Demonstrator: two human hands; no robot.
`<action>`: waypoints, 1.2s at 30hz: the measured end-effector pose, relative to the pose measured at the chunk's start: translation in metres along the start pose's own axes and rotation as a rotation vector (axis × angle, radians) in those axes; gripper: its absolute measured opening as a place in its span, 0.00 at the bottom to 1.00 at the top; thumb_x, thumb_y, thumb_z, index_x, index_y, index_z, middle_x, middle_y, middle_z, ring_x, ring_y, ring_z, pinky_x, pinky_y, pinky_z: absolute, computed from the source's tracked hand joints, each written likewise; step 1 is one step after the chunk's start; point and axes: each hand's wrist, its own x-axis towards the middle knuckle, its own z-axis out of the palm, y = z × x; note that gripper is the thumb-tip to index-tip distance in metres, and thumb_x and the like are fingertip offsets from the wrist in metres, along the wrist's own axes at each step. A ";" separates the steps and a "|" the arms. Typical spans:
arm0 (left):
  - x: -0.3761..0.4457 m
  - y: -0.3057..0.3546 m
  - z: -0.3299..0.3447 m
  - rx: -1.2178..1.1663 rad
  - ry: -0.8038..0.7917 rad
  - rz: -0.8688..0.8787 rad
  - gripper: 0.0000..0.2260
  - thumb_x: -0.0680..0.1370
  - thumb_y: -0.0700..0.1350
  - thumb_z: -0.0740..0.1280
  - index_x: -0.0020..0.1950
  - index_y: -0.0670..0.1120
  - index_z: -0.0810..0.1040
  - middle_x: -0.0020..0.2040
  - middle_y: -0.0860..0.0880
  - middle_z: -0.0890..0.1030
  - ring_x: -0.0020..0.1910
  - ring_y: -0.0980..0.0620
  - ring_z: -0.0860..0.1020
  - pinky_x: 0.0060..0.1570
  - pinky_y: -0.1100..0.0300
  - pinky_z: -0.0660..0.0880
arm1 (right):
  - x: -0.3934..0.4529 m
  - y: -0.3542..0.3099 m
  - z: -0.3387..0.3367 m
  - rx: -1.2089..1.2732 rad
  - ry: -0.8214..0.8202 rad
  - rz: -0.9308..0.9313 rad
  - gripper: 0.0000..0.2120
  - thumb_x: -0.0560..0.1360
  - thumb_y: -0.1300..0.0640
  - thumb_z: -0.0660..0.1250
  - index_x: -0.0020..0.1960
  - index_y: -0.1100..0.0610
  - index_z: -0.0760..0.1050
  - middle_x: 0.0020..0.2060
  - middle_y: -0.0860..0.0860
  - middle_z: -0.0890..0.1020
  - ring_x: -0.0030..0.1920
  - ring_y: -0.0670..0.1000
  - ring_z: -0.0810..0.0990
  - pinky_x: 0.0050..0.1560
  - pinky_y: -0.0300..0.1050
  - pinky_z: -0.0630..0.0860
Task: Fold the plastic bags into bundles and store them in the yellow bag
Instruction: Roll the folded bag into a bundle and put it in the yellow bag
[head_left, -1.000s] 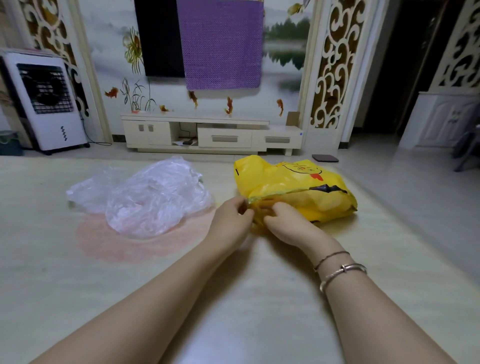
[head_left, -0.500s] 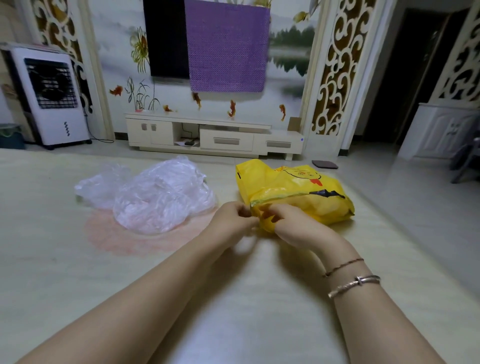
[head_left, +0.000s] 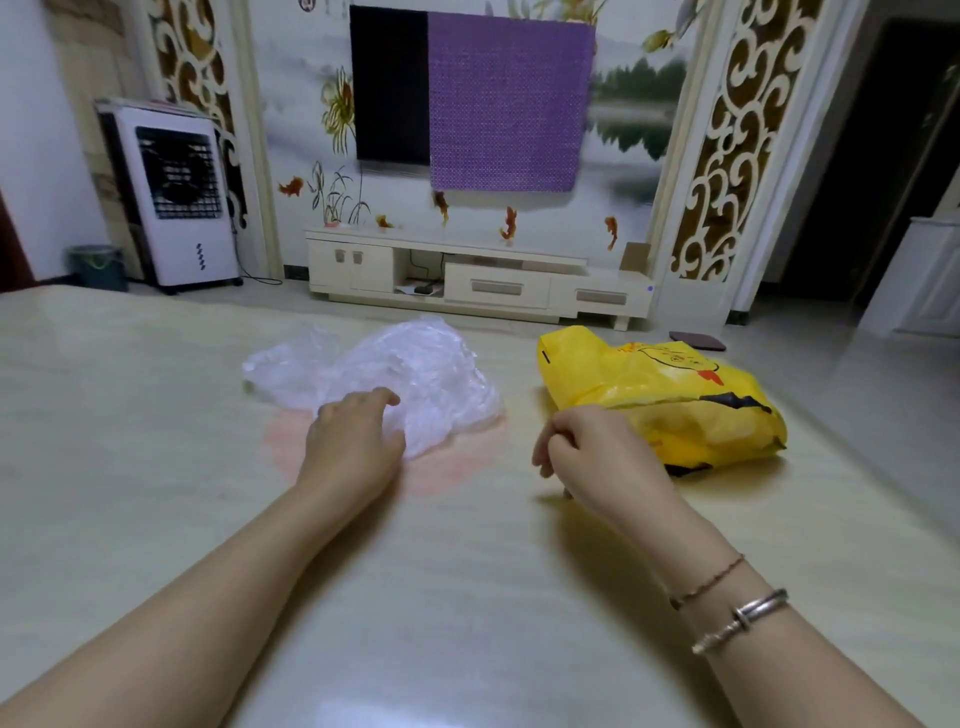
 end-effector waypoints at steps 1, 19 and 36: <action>-0.001 -0.006 0.001 -0.001 -0.021 0.001 0.18 0.78 0.45 0.62 0.67 0.50 0.74 0.66 0.45 0.76 0.65 0.40 0.71 0.64 0.52 0.68 | 0.000 -0.003 0.006 0.036 -0.006 -0.013 0.14 0.71 0.62 0.56 0.37 0.51 0.78 0.38 0.47 0.83 0.39 0.51 0.80 0.40 0.47 0.78; -0.027 0.031 -0.036 -1.219 -0.043 0.227 0.15 0.76 0.27 0.60 0.48 0.39 0.84 0.51 0.47 0.85 0.58 0.55 0.80 0.60 0.65 0.73 | 0.010 -0.013 0.035 1.149 -0.110 0.385 0.07 0.79 0.69 0.57 0.55 0.66 0.71 0.47 0.63 0.79 0.31 0.53 0.82 0.26 0.42 0.78; -0.032 0.050 -0.008 -1.024 -0.024 0.144 0.04 0.74 0.40 0.72 0.44 0.45 0.77 0.37 0.51 0.81 0.40 0.58 0.79 0.46 0.66 0.71 | 0.002 -0.023 0.028 1.294 -0.148 0.108 0.06 0.74 0.68 0.66 0.45 0.60 0.80 0.36 0.51 0.85 0.37 0.48 0.84 0.37 0.40 0.81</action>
